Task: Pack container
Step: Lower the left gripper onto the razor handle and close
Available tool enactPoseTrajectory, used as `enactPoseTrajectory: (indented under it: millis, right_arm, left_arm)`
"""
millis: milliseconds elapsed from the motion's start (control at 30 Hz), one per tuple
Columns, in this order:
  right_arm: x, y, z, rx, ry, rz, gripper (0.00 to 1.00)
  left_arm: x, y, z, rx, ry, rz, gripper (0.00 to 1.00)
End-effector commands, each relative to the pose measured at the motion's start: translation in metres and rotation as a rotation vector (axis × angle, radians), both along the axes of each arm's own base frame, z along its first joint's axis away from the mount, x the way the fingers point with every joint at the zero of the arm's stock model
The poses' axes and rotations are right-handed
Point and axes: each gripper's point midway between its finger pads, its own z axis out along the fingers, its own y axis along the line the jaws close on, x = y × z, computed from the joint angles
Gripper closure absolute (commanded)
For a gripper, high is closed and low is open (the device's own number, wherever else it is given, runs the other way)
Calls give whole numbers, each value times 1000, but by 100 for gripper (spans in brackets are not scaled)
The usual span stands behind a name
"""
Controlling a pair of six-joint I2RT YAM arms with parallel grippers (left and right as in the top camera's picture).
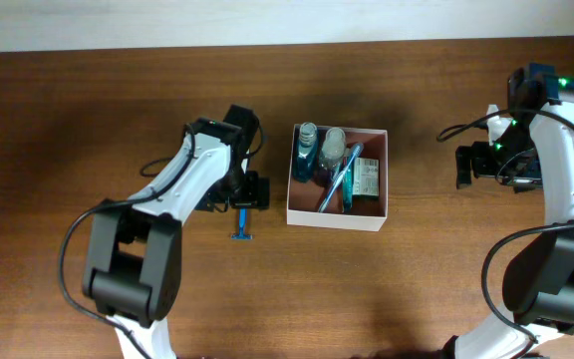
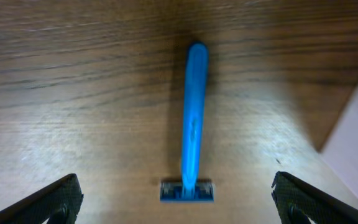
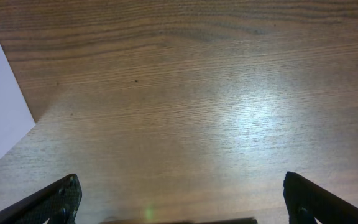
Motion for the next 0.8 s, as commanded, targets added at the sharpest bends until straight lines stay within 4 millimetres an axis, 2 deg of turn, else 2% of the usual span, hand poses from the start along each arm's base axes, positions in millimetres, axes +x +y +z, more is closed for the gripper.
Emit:
enactPoseTrajectory:
  millis: [0,500,667,767]
  right_arm:
    - [-2,-1,7,-17,-18,9,1]
    - [-2,-1,7,-17,-18,9,1]
    - [-2,-2,7,-17,-18,9,1]
    - [-2,-1,7,-17,-18,9,1]
  left_arm:
    - [-6,2,-16,8,48,27,1]
    - [1,-2,-37,0,48,27,1]
    - [-4,0,-51,12,81,27,1]
    - [-4,0,-52,12,81,27,1]
